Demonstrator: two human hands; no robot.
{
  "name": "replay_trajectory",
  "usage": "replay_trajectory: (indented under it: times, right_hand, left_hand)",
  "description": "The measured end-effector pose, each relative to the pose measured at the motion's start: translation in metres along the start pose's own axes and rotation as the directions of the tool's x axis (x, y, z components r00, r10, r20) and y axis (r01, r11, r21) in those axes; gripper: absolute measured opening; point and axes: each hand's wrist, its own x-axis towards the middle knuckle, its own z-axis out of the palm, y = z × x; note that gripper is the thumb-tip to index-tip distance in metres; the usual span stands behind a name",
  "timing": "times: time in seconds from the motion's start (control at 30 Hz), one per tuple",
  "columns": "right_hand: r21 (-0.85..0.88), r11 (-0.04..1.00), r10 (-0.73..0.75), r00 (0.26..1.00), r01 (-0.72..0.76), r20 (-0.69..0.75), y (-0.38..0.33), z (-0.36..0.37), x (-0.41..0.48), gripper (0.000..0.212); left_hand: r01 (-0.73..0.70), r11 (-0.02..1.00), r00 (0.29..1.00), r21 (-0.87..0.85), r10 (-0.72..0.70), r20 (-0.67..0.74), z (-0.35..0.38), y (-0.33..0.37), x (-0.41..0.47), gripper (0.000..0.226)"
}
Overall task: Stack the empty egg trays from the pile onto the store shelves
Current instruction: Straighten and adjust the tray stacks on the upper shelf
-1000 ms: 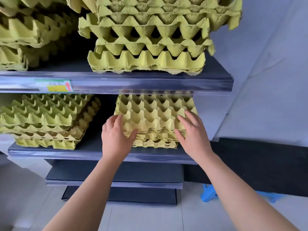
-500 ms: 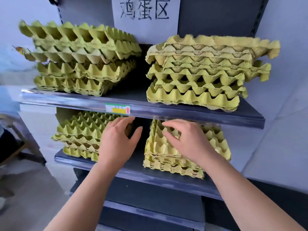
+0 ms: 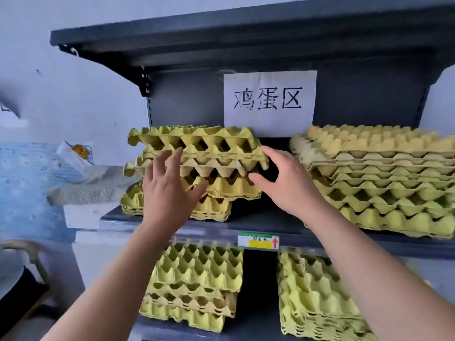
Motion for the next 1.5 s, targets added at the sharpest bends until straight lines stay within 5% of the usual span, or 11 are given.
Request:
replay_trajectory:
  times: [0.13,0.23,0.5,0.7,1.17,1.5]
  right_hand:
    - [-0.048,0.992,0.116,0.993,-0.115,0.001,-0.008,0.012,0.031,0.084]
    - [-0.005,0.987,0.160,0.987,-0.160,-0.004,-0.010,0.017,0.045,0.077]
    - [0.021,0.992,0.128,0.992,-0.128,0.006,-0.009,0.018,0.079,0.044]
    - [0.144,0.986,0.101,0.989,-0.085,-0.110,-0.006,0.017,0.088,0.032]
    - [0.309,0.951,0.063,0.982,-0.005,-0.179,0.025,0.008,0.065,0.023]
    - [0.228,0.967,0.130,0.990,-0.117,-0.044,0.037,0.016,0.048,0.014]
  left_hand:
    - [-0.091,0.991,0.995,0.102,0.087,0.048,-0.009,-0.032,0.045,0.105]
    - [-0.078,0.990,0.992,0.115,0.066,0.107,-0.010,-0.044,0.071,0.112]
    - [-0.034,0.998,0.992,0.055,0.027,0.125,-0.007,-0.054,0.102,0.061]
    - [-0.084,0.995,0.996,-0.062,0.082,-0.028,-0.006,-0.049,0.115,0.028]
    - [-0.235,0.970,0.947,-0.056,0.216,-0.238,-0.002,-0.019,0.092,0.013]
    - [-0.150,0.989,0.987,0.018,0.151,-0.059,0.018,-0.023,0.061,0.021]
